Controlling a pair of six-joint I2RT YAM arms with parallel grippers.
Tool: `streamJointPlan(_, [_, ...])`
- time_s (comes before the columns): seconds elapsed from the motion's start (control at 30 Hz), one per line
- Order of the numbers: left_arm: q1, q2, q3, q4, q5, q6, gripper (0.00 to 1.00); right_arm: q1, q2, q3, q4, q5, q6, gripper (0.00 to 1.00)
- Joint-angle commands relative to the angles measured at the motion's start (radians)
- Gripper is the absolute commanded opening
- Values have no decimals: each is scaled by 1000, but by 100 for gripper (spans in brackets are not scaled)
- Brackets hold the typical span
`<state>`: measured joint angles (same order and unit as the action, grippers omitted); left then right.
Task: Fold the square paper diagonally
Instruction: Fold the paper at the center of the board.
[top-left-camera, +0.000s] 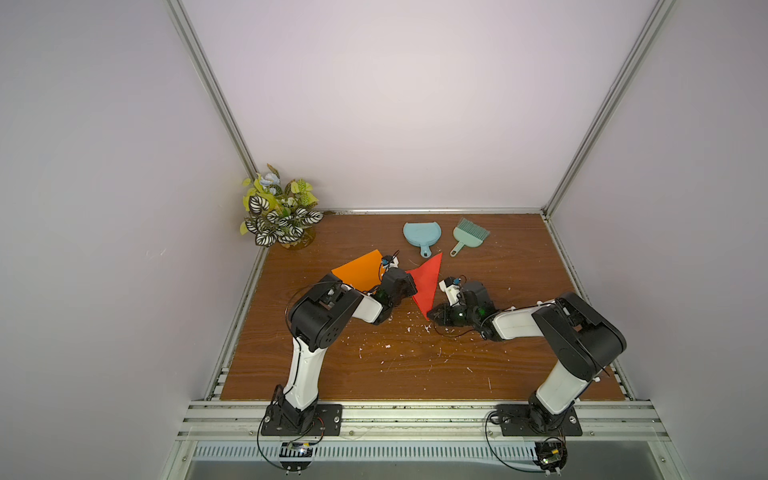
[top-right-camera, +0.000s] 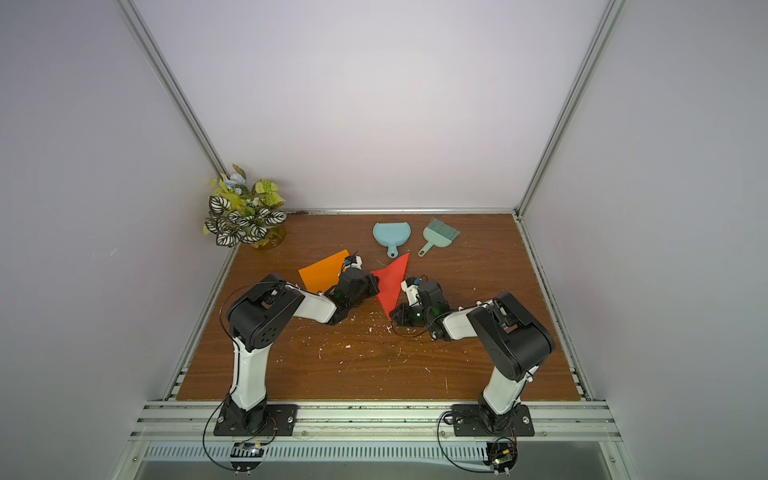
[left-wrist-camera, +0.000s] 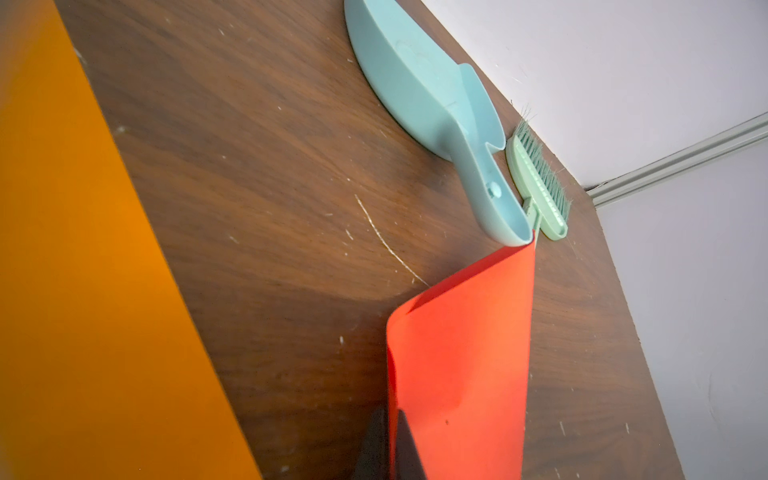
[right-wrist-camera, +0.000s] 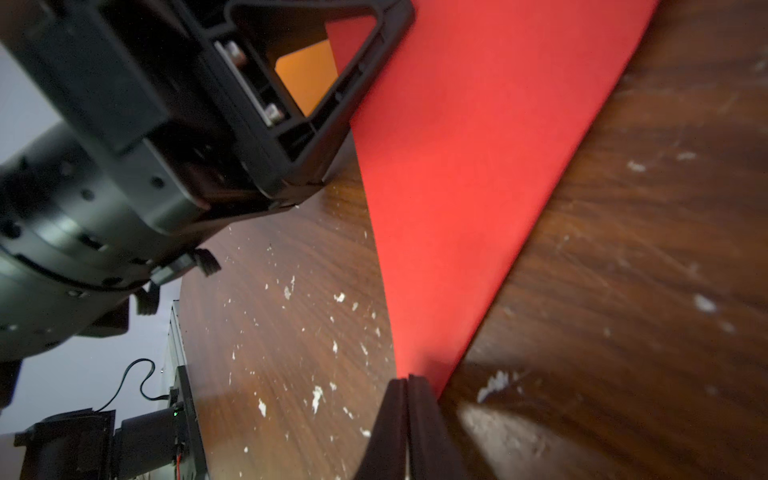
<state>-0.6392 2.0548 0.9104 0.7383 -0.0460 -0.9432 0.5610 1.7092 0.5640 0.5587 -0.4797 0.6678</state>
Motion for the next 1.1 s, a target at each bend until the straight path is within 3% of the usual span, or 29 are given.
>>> streamJointPlan(0.0, [16,22,-24,-28,-12,-1,1,11,-25,-13,-84,-28,-32,9])
streamJointPlan(0.33, [16,1,-45,-13,-15,6,1,54,-48,1,-83,-74,-56,9])
streamJointPlan(0.53, [16,-28,-71,11,26,-11,1,-24,-149,9,-66,-85,-59,12])
streamJointPlan(0.67, [16,-41,-91,33,56,-35,1,-88,-96,29,22,-135,-34,11])
streamJointPlan(0.8, [15,-54,-98,17,45,-36,1,-104,-12,66,106,-106,26,11])
streamJointPlan(1.07, [1,-44,-95,9,43,-32,1,-99,107,159,102,-40,68,11])
